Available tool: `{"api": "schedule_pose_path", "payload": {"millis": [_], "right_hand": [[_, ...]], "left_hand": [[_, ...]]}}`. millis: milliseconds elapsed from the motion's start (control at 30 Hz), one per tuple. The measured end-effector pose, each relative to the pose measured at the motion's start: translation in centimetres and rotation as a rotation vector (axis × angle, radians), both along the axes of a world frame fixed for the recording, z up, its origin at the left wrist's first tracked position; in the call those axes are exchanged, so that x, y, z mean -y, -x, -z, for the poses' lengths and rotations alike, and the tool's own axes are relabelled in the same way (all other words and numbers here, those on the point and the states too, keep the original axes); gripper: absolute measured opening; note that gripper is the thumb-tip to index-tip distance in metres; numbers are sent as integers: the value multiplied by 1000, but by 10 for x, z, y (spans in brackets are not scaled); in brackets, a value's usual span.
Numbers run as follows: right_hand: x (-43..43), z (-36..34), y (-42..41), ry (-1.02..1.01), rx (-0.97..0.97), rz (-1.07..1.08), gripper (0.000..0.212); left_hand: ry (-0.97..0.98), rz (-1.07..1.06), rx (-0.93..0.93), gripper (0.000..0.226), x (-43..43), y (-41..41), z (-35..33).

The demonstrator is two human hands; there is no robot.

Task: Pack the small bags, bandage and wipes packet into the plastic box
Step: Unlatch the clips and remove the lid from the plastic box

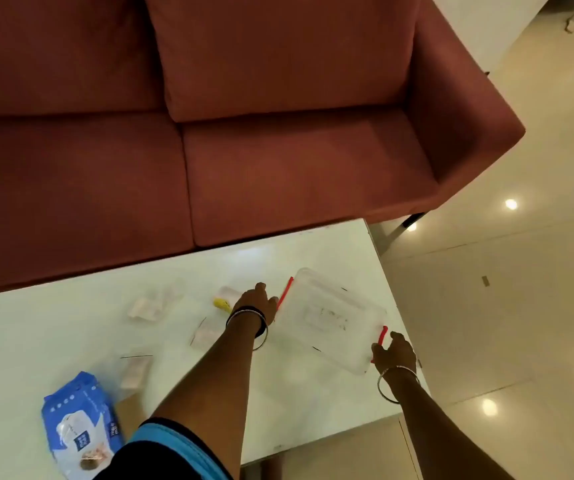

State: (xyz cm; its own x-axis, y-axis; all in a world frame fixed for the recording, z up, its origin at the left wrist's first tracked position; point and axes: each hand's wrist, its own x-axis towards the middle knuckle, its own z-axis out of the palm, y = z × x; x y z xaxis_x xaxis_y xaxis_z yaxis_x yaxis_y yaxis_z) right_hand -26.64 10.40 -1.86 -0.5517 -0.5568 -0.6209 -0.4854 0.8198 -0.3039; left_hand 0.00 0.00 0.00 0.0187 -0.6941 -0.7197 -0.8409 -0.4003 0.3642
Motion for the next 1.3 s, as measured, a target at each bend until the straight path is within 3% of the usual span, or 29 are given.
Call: {"api": "schedule_pose_path", "payload": {"millis": [200,367,467,833,1100,1300], "right_hand": [[8,26,4,-76,156,263,68],[7,35,-2,-57,87,235,38],[-2,35,-3,-22,35,190,33],[-57,26,-44,172,75,149,46],[-97,29,-101,193,141,28,44],[-99,40,-133,223,194,-64,45]], "left_hand": [[-182,-169,-166,55,3,16,30],[-241,-212,-196,56,2,16,39],[-269,-282,-252,52,-7,8,40],[-33,-564,-350,19,-111,-49,28],[44,-701,-224,32,-195,-102,31],[186,-795,-150,28,-226,-128,40]]}}
